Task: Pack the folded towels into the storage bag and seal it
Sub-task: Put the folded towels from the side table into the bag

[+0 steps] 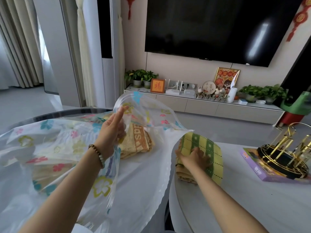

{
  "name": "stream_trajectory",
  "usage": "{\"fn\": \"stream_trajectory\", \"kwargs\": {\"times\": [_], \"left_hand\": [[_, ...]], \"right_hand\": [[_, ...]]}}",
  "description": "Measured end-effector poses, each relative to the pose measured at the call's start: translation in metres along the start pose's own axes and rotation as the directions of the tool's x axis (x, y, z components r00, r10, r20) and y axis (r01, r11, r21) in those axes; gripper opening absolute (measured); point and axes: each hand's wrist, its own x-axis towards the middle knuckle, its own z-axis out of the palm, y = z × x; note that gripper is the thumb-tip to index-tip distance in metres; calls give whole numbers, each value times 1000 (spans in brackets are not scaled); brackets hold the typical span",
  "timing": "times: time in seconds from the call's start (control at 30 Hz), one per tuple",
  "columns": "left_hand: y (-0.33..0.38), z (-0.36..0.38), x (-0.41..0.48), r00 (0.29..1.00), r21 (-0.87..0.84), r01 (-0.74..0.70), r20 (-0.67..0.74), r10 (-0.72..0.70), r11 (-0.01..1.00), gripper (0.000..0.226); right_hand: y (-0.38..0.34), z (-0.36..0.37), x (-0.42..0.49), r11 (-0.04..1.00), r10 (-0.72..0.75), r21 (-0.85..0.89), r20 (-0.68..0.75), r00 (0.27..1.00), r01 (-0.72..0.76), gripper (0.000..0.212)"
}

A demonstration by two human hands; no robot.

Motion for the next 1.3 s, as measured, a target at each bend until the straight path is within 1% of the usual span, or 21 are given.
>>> {"fn": "stream_trajectory", "kwargs": {"times": [0.07, 0.13, 0.2, 0.27, 0.37, 0.43, 0.5, 0.57, 0.63, 0.7, 0.77, 0.83, 0.87, 0.9, 1.0, 1.03, 1.1, 1.13, 1.2, 1.27, 1.3], "left_hand": [[1, -5, 1, 1000, -14, 3, -12, -3, 1000, 31], [1, -11, 0, 1000, -14, 6, -12, -7, 1000, 33], [2, -15, -1, 1000, -29, 6, -14, -6, 1000, 34], [4, -20, -2, 1000, -54, 6, -16, -7, 999, 39], [6, -26, -4, 1000, -68, 24, -4, -24, 997, 43], [6, -29, -6, 999, -71, 35, 11, -35, 997, 42], [7, -31, -8, 999, -68, 43, 23, -41, 997, 43], [10, -34, -10, 999, -75, 45, 29, -43, 996, 42], [14, -38, -11, 998, -84, 48, 35, -46, 995, 39], [21, -46, -13, 997, -80, 56, 56, -52, 995, 40], [30, -56, -17, 996, -74, 58, 78, -52, 996, 42], [40, -68, -21, 995, -58, 56, 84, -51, 997, 43], [46, -75, -24, 995, -47, 56, 83, -52, 997, 43], [53, -82, -27, 995, -34, 56, 81, -53, 998, 43], [73, -105, -37, 996, 0, 51, 69, -51, 999, 42], [81, -112, -40, 997, 6, 51, 65, -51, 999, 42], [93, -126, -47, 997, 27, 44, 69, -46, 999, 39], [98, -132, -51, 996, 42, 34, 75, -37, 999, 37], [105, -142, -56, 997, 76, 8, 78, -14, 997, 33], [109, -150, -60, 997, 102, -6, 77, -2, 995, 31], [110, -154, -61, 996, 104, -11, 87, 2, 995, 31]], "right_hand": [[-8, 3, 2, 992, 99, -72, -6, 995, -99, 110], [-8, 8, 4, 987, 125, -99, -43, 991, -128, 104], [-1, 10, 8, 988, 109, -103, -75, 991, -116, 88], [8, 6, 14, 995, 75, -55, -83, 994, -80, 66], [25, -8, 22, 988, -14, 155, -31, 999, 19, 44], [38, -22, 19, 912, -89, 402, -3, 996, 83, 34], [46, -39, 9, 813, -110, 577, 20, 994, 78, 35], [49, -60, -2, 737, -127, 669, -7, 992, 100, 39], [44, -78, -15, 624, -173, 767, -54, 983, 152, 36], [29, -92, -40, 485, -237, 856, -70, 969, 181, 20], [7, -96, -73, 358, -325, 914, -71, 943, 192, 12], [-19, -90, -109, 278, -415, 937, -80, 906, 210, 13], [-32, -83, -127, 266, -459, 936, -89, 884, 232, 15], [-46, -74, -144, 271, -502, 925, -98, 859, 264, 16], [-86, -32, -187, 344, -624, 847, -116, 773, 405, 14], [-100, -14, -198, 365, -671, 803, -123, 731, 470, 12], [-124, 25, -216, 395, -770, 700, -101, 630, 595, 17], [-135, 45, -223, 414, -815, 649, -48, 578, 638, 23], [-149, 81, -232, 469, -872, 507, 135, 471, 723, 35], [-153, 108, -236, 487, -862, 324, 325, 388, 811, 43], [-152, 116, -236, 470, -855, 264, 374, 359, 842, 46]]}}
